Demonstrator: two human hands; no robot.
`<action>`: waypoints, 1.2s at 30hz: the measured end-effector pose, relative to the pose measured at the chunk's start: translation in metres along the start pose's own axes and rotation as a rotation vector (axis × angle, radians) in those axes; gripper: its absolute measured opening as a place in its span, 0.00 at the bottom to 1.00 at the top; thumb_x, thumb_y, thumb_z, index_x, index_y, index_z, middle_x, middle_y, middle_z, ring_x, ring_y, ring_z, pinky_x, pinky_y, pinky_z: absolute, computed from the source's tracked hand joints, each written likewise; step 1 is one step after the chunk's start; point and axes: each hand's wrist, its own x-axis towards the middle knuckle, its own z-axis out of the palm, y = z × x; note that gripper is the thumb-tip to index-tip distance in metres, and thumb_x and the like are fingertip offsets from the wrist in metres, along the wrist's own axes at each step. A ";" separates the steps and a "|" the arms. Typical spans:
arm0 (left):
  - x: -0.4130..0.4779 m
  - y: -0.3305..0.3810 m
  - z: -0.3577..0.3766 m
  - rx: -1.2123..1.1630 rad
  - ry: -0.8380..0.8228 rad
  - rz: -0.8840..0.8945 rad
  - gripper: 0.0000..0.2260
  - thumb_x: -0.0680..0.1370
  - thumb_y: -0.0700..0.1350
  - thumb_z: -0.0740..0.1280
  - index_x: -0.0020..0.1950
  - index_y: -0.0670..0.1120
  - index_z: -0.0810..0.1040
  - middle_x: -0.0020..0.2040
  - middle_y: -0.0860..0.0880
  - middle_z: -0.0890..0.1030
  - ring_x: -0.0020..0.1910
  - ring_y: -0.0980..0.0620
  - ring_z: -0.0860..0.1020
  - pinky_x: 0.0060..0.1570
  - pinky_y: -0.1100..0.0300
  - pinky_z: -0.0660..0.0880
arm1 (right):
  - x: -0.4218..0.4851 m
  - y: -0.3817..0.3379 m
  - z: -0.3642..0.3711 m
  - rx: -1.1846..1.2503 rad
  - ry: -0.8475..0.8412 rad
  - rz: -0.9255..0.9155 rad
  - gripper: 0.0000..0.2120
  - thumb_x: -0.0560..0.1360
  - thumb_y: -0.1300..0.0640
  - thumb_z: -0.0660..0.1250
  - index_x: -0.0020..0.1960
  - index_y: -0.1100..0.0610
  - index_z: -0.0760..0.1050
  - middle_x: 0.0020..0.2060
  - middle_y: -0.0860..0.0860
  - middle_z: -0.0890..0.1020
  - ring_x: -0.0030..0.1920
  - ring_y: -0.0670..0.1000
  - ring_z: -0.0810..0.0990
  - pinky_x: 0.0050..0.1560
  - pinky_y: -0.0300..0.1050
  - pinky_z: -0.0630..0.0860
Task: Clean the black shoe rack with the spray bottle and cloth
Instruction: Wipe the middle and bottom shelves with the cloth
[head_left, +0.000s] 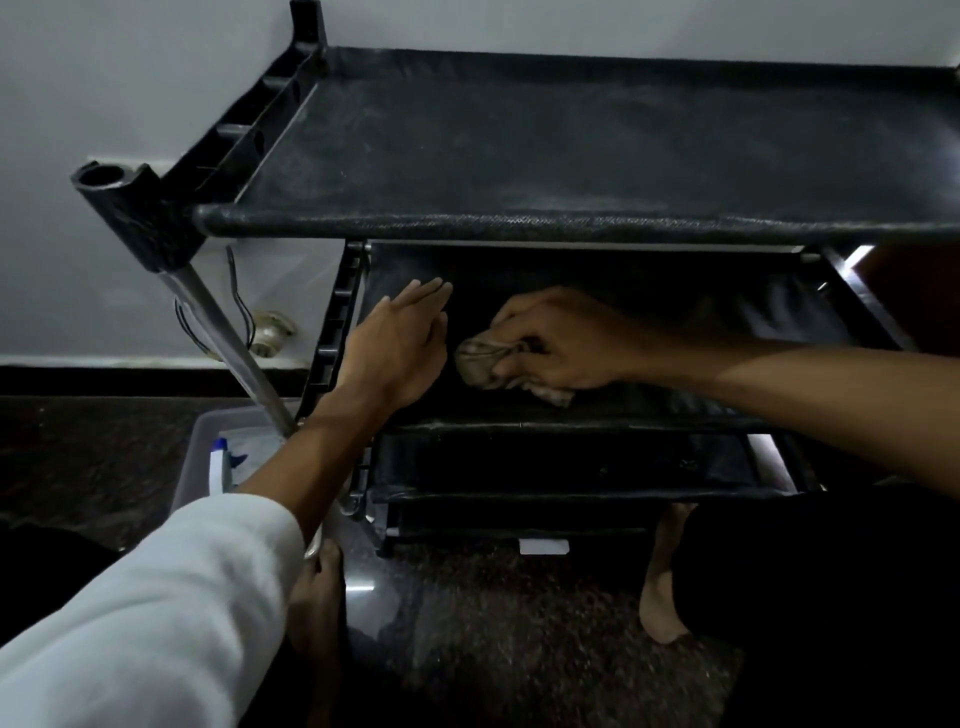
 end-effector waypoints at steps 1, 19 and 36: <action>0.000 0.001 0.000 0.000 0.006 -0.002 0.21 0.84 0.43 0.53 0.78 0.47 0.62 0.79 0.52 0.61 0.79 0.53 0.55 0.77 0.53 0.52 | 0.004 -0.007 0.002 0.028 -0.029 -0.023 0.15 0.76 0.53 0.72 0.61 0.56 0.82 0.55 0.54 0.82 0.54 0.51 0.80 0.55 0.42 0.74; 0.000 0.001 0.006 0.038 -0.010 0.021 0.21 0.84 0.44 0.53 0.78 0.48 0.63 0.80 0.52 0.59 0.79 0.53 0.54 0.78 0.52 0.51 | -0.066 0.029 -0.015 -0.153 0.069 -0.220 0.11 0.79 0.52 0.69 0.57 0.55 0.83 0.55 0.55 0.81 0.50 0.53 0.82 0.51 0.44 0.77; 0.003 -0.002 0.010 -0.003 0.003 0.021 0.21 0.84 0.44 0.53 0.77 0.49 0.64 0.79 0.53 0.60 0.79 0.54 0.55 0.78 0.54 0.51 | -0.095 0.035 -0.022 -0.001 0.096 0.328 0.14 0.72 0.58 0.76 0.56 0.56 0.83 0.46 0.51 0.82 0.48 0.54 0.82 0.47 0.41 0.71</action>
